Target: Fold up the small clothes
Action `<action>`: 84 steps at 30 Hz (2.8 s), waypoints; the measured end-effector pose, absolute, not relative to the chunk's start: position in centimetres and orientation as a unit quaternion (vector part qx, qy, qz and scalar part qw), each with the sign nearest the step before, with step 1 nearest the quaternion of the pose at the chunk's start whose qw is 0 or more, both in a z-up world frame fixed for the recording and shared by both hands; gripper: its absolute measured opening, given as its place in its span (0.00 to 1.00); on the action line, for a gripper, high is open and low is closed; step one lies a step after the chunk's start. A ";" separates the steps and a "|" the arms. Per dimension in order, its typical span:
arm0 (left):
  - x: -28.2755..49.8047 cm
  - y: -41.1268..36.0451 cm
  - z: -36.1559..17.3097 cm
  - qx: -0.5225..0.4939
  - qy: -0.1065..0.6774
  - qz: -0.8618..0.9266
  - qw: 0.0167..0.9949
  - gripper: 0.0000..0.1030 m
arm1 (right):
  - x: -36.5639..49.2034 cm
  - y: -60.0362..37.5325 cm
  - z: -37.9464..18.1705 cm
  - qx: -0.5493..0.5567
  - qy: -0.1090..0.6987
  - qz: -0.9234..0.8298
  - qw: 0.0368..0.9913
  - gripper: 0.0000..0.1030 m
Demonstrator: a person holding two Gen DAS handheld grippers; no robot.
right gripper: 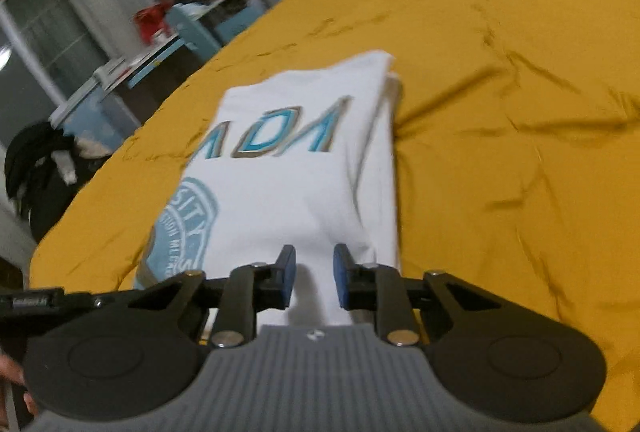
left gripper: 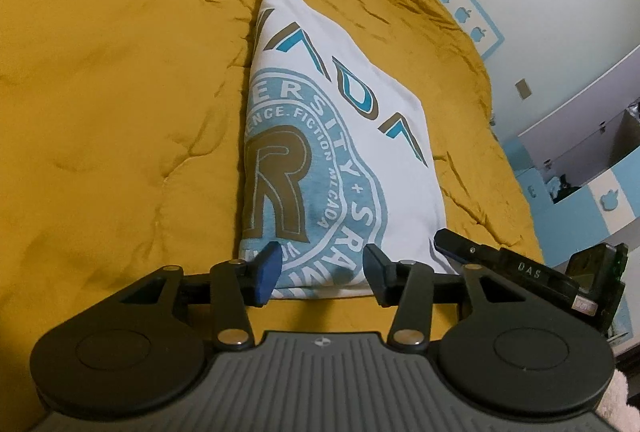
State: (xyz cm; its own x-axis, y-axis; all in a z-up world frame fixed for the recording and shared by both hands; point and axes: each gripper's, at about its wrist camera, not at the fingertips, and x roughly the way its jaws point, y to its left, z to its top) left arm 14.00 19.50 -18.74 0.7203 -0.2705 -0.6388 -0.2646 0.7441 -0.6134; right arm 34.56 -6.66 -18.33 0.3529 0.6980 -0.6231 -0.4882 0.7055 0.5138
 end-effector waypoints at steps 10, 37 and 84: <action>10.8 13.4 -10.0 -0.242 0.362 0.057 0.898 0.71 | 25.4 -5.1 -8.5 -0.007 0.375 0.262 0.889 0.54; 7.2 9.9 -6.1 -0.189 0.408 0.126 0.884 0.76 | 17.2 -4.9 -4.0 -0.051 0.396 0.236 0.886 0.66; 8.0 8.3 -5.2 -0.180 0.420 0.120 0.881 0.71 | 16.7 -5.6 -3.1 -0.038 0.404 0.229 0.885 0.71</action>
State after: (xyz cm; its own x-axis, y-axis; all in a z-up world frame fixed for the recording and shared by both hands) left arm 7.96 8.27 -5.19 0.6180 0.0598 -0.7839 -0.3618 0.9069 -0.2160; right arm 16.74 -5.64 -3.07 0.5690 0.3736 -0.7326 -0.4354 0.8926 0.1170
